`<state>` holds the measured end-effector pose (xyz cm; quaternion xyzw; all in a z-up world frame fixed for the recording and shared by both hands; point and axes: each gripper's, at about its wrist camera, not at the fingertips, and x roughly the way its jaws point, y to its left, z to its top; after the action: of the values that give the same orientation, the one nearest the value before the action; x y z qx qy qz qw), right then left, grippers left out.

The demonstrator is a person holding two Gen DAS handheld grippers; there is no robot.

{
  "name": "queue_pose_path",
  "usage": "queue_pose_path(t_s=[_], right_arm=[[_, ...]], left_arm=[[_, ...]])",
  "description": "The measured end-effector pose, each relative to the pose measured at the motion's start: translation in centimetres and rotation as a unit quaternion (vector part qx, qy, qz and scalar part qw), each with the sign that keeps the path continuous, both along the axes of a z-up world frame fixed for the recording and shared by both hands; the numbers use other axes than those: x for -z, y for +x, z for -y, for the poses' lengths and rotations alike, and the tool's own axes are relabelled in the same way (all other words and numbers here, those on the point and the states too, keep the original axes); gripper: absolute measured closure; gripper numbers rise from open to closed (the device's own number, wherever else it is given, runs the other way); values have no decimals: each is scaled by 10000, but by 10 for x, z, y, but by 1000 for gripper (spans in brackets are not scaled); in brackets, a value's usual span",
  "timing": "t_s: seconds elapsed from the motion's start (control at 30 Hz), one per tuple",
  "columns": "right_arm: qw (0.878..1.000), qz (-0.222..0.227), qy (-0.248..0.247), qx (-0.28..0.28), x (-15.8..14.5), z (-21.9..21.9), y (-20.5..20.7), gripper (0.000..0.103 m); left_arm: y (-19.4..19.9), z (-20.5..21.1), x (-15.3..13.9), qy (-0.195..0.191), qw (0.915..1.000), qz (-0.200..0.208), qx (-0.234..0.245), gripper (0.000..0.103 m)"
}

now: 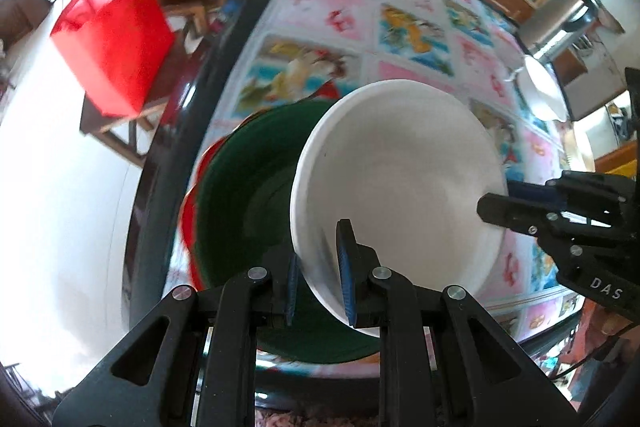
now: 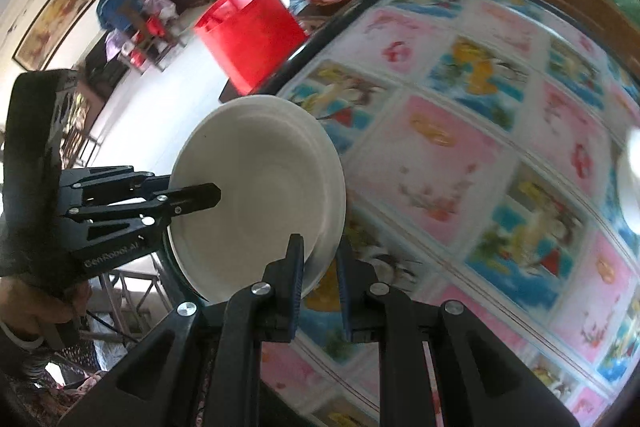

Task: Organize plates and bowls
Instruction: 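Lower the white bowl into the green bowl and open the left gripper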

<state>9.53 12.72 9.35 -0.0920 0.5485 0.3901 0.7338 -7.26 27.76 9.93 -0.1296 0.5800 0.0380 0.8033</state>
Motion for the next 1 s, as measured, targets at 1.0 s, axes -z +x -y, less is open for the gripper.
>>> queue_pose_path(t_s=[1.0], right_arm=[[9977,46,-601,-318,18,-36,-15,78]], left_arm=[[2,-5,42,913,9953,-315,87,82]])
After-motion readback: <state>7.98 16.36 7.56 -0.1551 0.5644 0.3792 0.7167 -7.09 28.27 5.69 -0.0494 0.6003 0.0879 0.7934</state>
